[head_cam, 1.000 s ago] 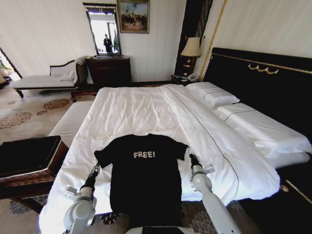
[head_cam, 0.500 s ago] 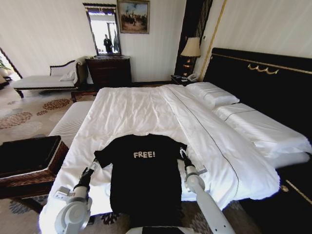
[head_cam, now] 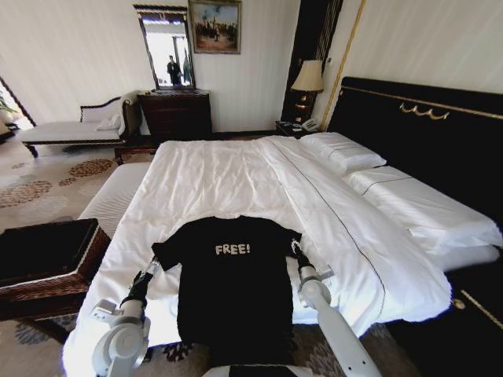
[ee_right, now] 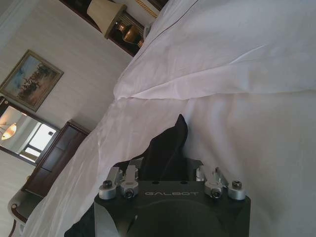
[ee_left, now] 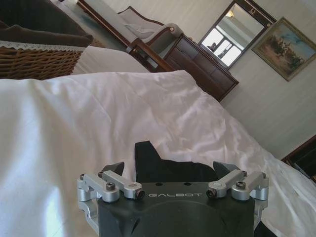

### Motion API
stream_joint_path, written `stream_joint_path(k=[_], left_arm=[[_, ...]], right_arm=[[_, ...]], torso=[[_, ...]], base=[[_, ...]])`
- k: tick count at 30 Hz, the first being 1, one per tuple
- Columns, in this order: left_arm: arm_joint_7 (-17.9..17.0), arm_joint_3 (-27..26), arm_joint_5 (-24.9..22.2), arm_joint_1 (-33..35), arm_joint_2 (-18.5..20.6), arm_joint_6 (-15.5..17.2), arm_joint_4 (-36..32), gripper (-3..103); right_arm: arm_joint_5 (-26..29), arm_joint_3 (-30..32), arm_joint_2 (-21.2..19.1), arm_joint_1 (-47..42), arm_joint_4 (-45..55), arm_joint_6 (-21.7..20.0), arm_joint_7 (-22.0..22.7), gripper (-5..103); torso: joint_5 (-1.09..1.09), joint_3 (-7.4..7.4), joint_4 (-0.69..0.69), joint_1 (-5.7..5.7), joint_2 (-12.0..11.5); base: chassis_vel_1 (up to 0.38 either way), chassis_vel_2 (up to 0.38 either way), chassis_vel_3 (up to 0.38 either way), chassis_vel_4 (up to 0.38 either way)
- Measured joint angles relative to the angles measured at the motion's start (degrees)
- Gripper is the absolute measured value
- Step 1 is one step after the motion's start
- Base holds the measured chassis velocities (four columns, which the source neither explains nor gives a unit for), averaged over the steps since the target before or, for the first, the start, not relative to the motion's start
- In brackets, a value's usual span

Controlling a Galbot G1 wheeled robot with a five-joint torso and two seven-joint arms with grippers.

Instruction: Fold the clothes on the bed and place them into the basket.

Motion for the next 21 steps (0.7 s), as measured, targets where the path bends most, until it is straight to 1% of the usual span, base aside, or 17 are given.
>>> stream_joint_path(k=[1, 2, 4, 7, 8, 9, 10, 11, 12, 13, 17, 20, 21], left_arm=[[0.0, 0.0, 0.1, 0.0, 0.0, 0.0, 0.1, 100], [0.0, -0.1, 0.1, 0.1, -0.1, -0.1, 0.1, 100], [0.0, -0.1, 0.1, 0.2, -0.1, -0.2, 0.2, 100], [0.0, -0.2, 0.1, 0.3, -0.2, -0.2, 0.3, 100], [-0.1, -0.3, 0.1, 0.3, -0.2, -0.2, 0.4, 100], [-0.1, -0.3, 0.2, 0.3, -0.2, -0.3, 0.5, 100], [-0.1, -0.3, 0.2, 0.3, -0.2, -0.3, 0.5, 100], [-0.1, -0.3, 0.2, 0.3, -0.2, -0.3, 0.5, 100], [-0.1, -0.2, 0.2, 0.3, -0.3, -0.3, 0.5, 100], [-0.1, -0.2, 0.2, 0.3, -0.3, -0.3, 0.6, 100], [-0.2, -0.2, 0.2, 0.2, -0.3, -0.3, 0.9, 100], [-0.3, -0.1, 0.3, 0.1, -0.2, -0.4, 1.2, 100], [-0.3, -0.1, 0.3, 0.1, -0.2, -0.4, 1.2, 100]], right_arm=[[0.0, -0.1, 0.0, 0.0, -0.1, -0.1, 0.2, 51], [-0.1, -0.2, 0.0, 0.1, -0.2, -0.1, 0.4, 40], [-0.3, -0.3, 0.0, 0.2, -0.3, -0.2, 0.6, 29], [-0.5, -0.4, 0.0, 0.3, -0.3, -0.2, 0.7, 29], [-0.8, -0.4, -0.1, 0.3, -0.2, -0.2, 0.7, 18], [-1.0, -0.4, -0.1, 0.3, -0.1, -0.2, 0.7, 13], [-1.0, -0.4, -0.1, 0.3, -0.1, -0.2, 0.7, 13], [-1.1, -0.4, -0.1, 0.3, 0.0, -0.2, 0.7, 8], [-1.5, -0.3, -0.2, 0.3, 0.2, -0.1, 0.7, 8], [-1.9, -0.3, -0.2, 0.2, 0.3, -0.1, 0.7, 1], [-2.6, -0.9, -0.4, 0.3, 0.4, 0.4, 0.5, 0], [-2.3, -4.2, -1.0, 0.3, 3.0, 1.0, -0.6, 0], [-2.3, -4.2, -1.0, 0.3, 3.0, 1.0, -0.6, 0]], torso=[[0.01, 0.00, 0.00, 0.00, 0.0], [0.01, 0.00, 0.00, 0.00, 0.0], [0.00, 0.00, 0.00, 0.00, 0.0], [0.00, 0.00, 0.00, 0.00, 0.0], [0.01, 0.00, 0.00, 0.00, 0.0], [0.01, 0.00, 0.00, 0.00, 0.0], [0.01, 0.00, 0.00, 0.00, 0.0], [0.00, 0.00, 0.00, 0.00, 0.0], [0.00, 0.00, 0.00, 0.00, 0.0], [0.01, 0.00, 0.00, 0.00, 0.0], [0.00, 0.00, -0.01, 0.00, 0.0], [0.00, 0.00, 0.00, 0.00, 0.0], [0.00, 0.00, 0.00, 0.00, 0.0]], base=[[0.000, 0.000, 0.000, 0.000], [0.000, 0.000, 0.000, 0.000], [0.000, 0.000, 0.000, 0.000], [0.000, 0.000, 0.000, 0.000], [0.000, 0.000, 0.000, 0.000], [0.000, 0.000, 0.000, 0.000], [0.000, 0.000, 0.000, 0.000], [0.000, 0.000, 0.000, 0.000], [0.000, 0.000, 0.000, 0.000], [0.000, 0.000, 0.000, 0.000], [0.000, 0.000, 0.000, 0.000], [0.000, 0.000, 0.000, 0.000], [0.000, 0.000, 0.000, 0.000]])
